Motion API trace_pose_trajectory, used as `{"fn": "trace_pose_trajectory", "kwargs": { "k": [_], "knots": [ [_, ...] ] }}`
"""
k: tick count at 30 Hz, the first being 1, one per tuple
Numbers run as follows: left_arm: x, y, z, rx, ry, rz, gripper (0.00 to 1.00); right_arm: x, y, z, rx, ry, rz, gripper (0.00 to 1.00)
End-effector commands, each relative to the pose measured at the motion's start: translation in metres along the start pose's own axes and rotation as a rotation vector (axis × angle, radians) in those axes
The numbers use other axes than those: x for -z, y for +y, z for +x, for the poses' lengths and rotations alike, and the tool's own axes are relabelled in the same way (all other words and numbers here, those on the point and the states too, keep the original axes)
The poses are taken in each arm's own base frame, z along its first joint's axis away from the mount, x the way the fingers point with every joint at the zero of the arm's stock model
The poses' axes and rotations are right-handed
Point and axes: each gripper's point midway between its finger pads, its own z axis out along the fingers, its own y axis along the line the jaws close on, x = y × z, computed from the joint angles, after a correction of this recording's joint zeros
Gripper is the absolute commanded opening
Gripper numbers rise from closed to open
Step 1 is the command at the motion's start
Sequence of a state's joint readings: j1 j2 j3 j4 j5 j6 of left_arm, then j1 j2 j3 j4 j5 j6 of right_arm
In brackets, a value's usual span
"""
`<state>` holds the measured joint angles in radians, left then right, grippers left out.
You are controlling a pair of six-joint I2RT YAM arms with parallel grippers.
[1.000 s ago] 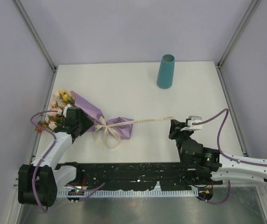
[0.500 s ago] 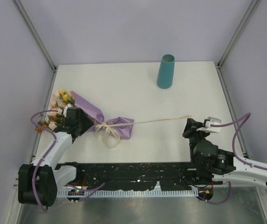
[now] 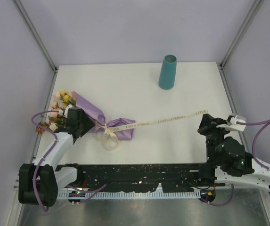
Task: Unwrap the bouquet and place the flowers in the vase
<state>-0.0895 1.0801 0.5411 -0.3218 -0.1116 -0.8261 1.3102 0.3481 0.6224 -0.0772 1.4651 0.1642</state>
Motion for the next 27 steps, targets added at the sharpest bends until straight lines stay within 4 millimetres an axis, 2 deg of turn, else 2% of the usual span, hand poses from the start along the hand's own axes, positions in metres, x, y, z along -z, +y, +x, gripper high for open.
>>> {"fn": "trace_pose_trajectory", "kwargs": {
  "k": [1,4,8,13,17,20,22,23,27],
  "knots": [
    [0.001,-0.009,-0.019,-0.010,-0.054,0.012,0.58,0.001,-0.020,-0.027,-0.010,-0.025,0.140,0.05],
    [0.003,-0.011,-0.020,-0.016,-0.051,0.021,0.60,0.000,-0.008,-0.030,-0.022,-0.018,0.081,0.05],
    [0.015,-0.027,-0.028,-0.038,-0.048,0.080,0.65,-0.001,0.027,-0.013,0.019,0.009,-0.052,0.05],
    [0.043,-0.042,-0.040,-0.044,-0.064,0.135,0.70,0.003,0.072,0.036,0.087,0.092,-0.200,0.05],
    [0.060,-0.044,-0.034,-0.069,-0.051,0.185,0.71,0.013,0.109,0.078,0.110,0.190,-0.336,0.05],
    [0.073,-0.056,-0.021,-0.134,-0.030,0.309,0.70,0.020,0.130,0.113,0.167,0.251,-0.412,0.05],
    [0.078,-0.053,-0.014,-0.134,-0.037,0.341,0.70,0.023,0.139,0.132,0.209,0.288,-0.440,0.05],
    [0.077,-0.049,-0.009,-0.124,-0.033,0.341,0.69,0.024,0.147,0.134,0.186,0.288,-0.450,0.05],
    [0.069,-0.030,0.012,-0.112,-0.016,0.326,0.66,0.028,0.166,0.162,0.250,0.345,-0.484,0.05]
  ]
}}
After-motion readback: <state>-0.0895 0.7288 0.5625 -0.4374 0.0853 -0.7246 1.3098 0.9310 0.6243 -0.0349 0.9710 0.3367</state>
